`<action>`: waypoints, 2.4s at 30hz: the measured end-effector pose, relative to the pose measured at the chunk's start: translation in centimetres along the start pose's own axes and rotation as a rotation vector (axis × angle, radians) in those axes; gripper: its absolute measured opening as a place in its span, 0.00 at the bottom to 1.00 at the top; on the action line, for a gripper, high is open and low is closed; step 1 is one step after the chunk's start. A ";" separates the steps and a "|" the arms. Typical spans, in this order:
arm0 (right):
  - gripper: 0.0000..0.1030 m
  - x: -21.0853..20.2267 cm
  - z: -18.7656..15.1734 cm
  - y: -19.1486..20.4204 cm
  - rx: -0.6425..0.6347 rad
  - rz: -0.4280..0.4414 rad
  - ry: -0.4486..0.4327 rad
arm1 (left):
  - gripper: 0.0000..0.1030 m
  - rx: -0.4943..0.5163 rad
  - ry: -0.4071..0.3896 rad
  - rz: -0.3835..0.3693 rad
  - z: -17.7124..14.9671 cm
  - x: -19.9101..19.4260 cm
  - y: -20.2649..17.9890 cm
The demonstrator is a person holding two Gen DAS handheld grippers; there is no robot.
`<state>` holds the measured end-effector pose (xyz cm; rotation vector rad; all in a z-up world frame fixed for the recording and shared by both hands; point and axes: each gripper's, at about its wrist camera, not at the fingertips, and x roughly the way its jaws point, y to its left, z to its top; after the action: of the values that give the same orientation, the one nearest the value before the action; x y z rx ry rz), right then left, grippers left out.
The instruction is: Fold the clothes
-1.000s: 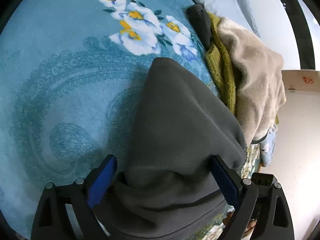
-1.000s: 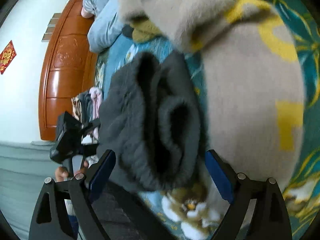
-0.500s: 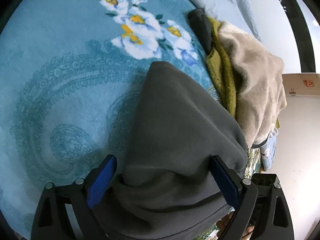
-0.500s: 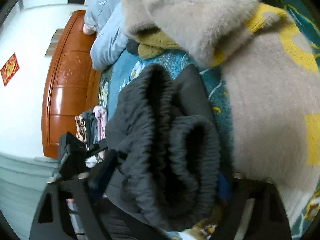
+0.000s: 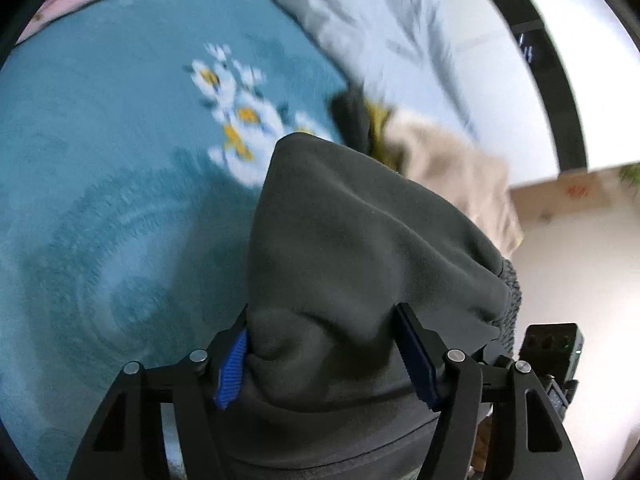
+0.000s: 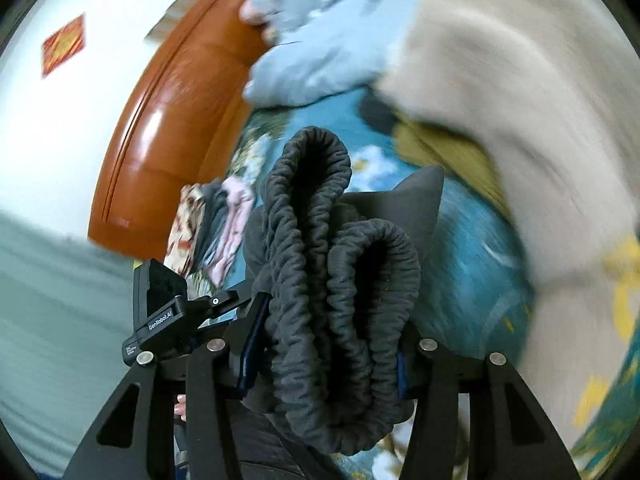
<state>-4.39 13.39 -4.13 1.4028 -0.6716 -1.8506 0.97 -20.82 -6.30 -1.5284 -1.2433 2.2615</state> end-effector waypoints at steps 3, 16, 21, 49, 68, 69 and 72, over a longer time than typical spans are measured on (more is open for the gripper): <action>0.51 2.8 2.7 3.2 -0.077 0.022 0.056 | 0.68 -0.037 -0.080 -0.020 1.1 -2.9 1.6; 0.51 22.9 14.0 27.1 -0.463 0.255 0.292 | 0.68 -0.168 -0.521 0.080 11.8 -25.0 10.0; 0.51 32.2 17.5 36.2 -0.558 0.329 0.355 | 0.68 -0.219 -0.668 0.156 17.0 -33.0 13.3; 0.64 49.4 20.7 39.8 -0.626 0.104 0.372 | 0.74 -0.309 -0.694 0.433 25.3 -35.2 22.7; 0.65 51.5 14.2 43.4 -1.006 -0.097 0.271 | 0.73 -0.030 -0.571 0.667 26.9 -29.2 20.5; 0.65 51.3 14.3 43.7 -1.011 -0.100 0.274 | 0.73 -0.037 -0.573 0.662 26.9 -29.4 20.5; 0.64 49.2 14.9 44.4 -0.978 -0.058 0.256 | 0.74 -0.065 -0.588 0.654 26.9 -30.3 19.8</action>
<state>-16.54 -52.88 4.36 0.9454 0.3899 -1.6187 -0.59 -64.39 5.20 -1.4992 -1.0173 3.3019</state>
